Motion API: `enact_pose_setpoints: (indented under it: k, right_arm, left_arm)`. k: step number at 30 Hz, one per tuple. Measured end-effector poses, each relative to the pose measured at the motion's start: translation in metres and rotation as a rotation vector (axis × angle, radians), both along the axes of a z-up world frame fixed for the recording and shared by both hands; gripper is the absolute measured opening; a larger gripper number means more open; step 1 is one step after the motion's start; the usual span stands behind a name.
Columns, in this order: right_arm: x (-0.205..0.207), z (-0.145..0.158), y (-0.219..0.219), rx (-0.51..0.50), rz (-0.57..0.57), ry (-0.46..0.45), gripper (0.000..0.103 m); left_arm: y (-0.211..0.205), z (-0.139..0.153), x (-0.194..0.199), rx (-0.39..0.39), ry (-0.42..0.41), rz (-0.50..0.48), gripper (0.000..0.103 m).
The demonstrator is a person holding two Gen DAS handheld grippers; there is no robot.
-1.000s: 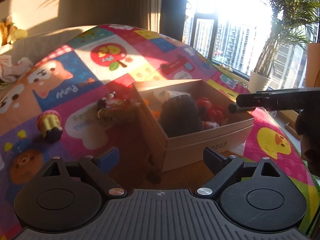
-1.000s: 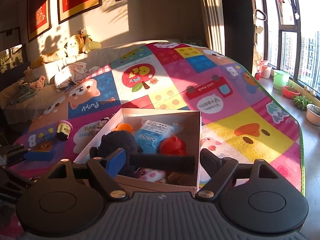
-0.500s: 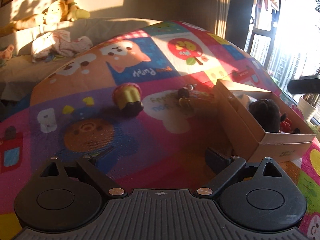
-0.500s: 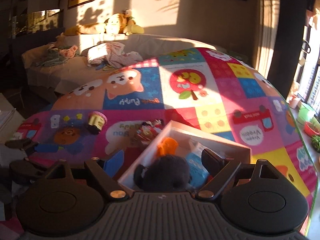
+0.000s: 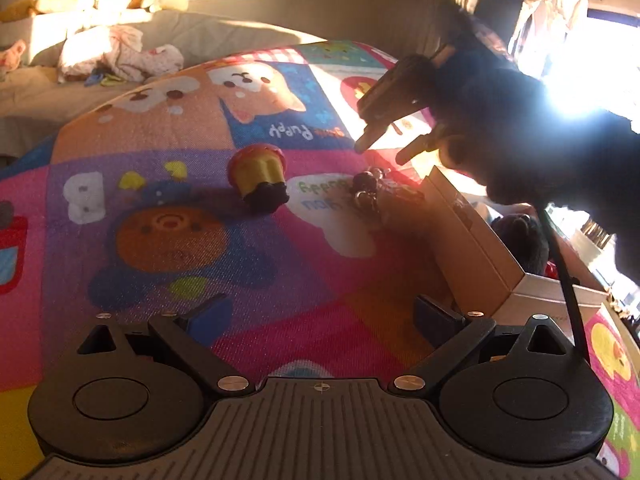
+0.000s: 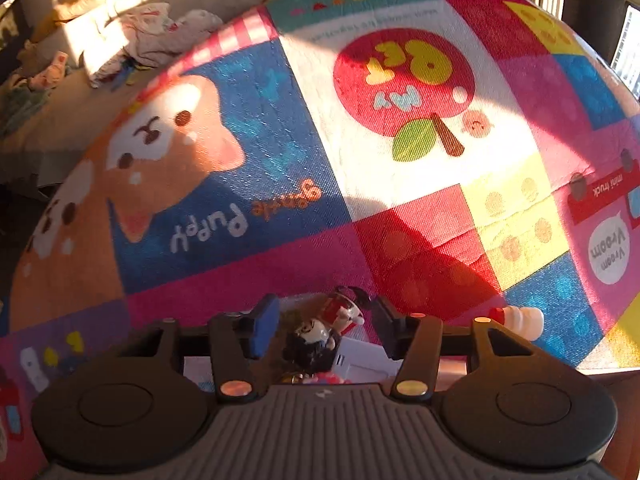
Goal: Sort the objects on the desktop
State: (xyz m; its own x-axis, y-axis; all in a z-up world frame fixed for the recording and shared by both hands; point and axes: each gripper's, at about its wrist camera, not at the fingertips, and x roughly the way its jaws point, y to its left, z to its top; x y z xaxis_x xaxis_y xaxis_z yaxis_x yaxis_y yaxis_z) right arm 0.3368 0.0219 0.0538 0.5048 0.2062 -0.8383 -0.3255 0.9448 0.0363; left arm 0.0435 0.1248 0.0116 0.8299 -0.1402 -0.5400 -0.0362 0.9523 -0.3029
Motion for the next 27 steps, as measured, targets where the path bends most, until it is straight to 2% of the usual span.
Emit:
enact_pose_setpoints:
  k: [1,3,4,7,10,12,13,15,17,19,24,27]
  right_arm:
    - [0.007,-0.006,0.005,-0.017,-0.008,0.013,0.064]
    - [0.018,-0.016,0.014,-0.043,-0.02,0.017,0.064]
    - [0.02,-0.02,0.018,-0.054,-0.005,0.024,0.059]
    - [0.012,-0.023,0.026,-0.075,0.073,0.054,0.034]
    - [-0.016,-0.015,0.02,-0.017,0.142,0.115,0.034]
    - [-0.047,-0.007,0.013,0.038,0.243,0.2,0.034]
    - [-0.061,0.001,0.009,0.054,0.299,0.217,0.034]
    - [-0.085,0.022,0.002,0.051,0.359,0.147,0.037]
    - [-0.092,0.037,-0.005,0.019,0.349,0.067,0.05]
    - [-0.09,0.041,-0.008,-0.024,0.318,0.019,0.057]
    - [-0.075,0.015,-0.012,-0.047,0.301,0.085,0.057]
    - [-0.079,-0.001,-0.005,-0.106,0.329,0.072,0.058]
  left_arm:
    - [0.003,-0.001,0.001,-0.016,0.005,0.005,0.1]
    - [0.007,-0.003,0.002,-0.041,0.012,0.01,0.1]
    - [0.008,-0.003,0.002,-0.049,0.014,0.01,0.1]
    - [0.008,-0.003,0.001,-0.055,0.008,0.004,0.101]
    - [0.008,-0.003,0.0,-0.06,0.005,-0.003,0.101]
    - [0.009,-0.003,0.0,-0.067,0.005,-0.006,0.101]
    - [0.009,-0.003,0.0,-0.067,0.006,-0.006,0.101]
    - [0.008,-0.003,0.001,-0.06,0.009,-0.008,0.101]
    - [0.005,-0.002,0.0,-0.047,0.008,-0.014,0.101]
    - [0.002,-0.002,-0.001,-0.034,0.008,-0.025,0.101]
    - [-0.006,-0.001,-0.004,0.008,-0.004,-0.061,0.101]
    - [-0.006,-0.002,-0.002,0.003,0.001,-0.064,0.101]
